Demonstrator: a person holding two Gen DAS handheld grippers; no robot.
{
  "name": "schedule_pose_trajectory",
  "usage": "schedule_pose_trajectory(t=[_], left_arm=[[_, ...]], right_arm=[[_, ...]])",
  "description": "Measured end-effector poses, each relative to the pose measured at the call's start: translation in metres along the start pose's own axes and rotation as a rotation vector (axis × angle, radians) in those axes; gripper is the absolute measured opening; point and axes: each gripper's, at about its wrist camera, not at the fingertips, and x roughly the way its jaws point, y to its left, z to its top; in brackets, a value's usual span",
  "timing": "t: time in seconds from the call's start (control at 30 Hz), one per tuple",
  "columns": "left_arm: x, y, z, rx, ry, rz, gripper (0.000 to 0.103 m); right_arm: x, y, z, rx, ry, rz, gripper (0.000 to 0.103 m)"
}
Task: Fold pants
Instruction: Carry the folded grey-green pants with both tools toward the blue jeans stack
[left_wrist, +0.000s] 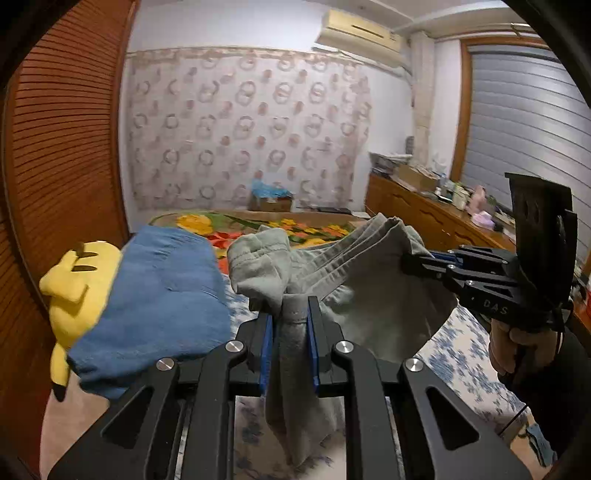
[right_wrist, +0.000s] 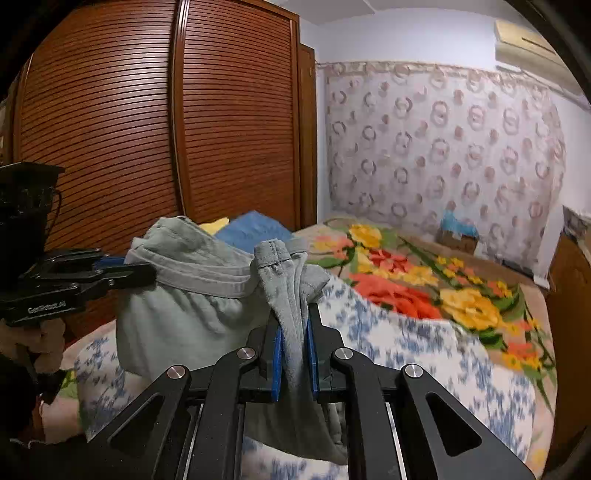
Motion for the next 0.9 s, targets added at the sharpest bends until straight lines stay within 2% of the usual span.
schedule_pose_trajectory(t=[0.43,0.57,0.7,0.9], left_arm=[[0.025,0.061,0.018,-0.034,-0.028,0.099,0.017],[0.033,0.078,0.017,-0.060,-0.036,0.115,0.017],[0.040,0.091,0.013,-0.077,-0.042,0.178,0.017],[0.047,0.112,0.006,-0.124,-0.032,0.214,0.017]], right_arm=[[0.092,-0.011,0.027,-0.043,-0.037,0.048,0.011],[0.118,-0.012,0.036,-0.069,-0.044,0.053,0.011],[0.144,-0.012,0.044,-0.099,-0.048,0.068,0.011],[0.180,-0.017,0.047,-0.104,-0.039,0.113,0.011]])
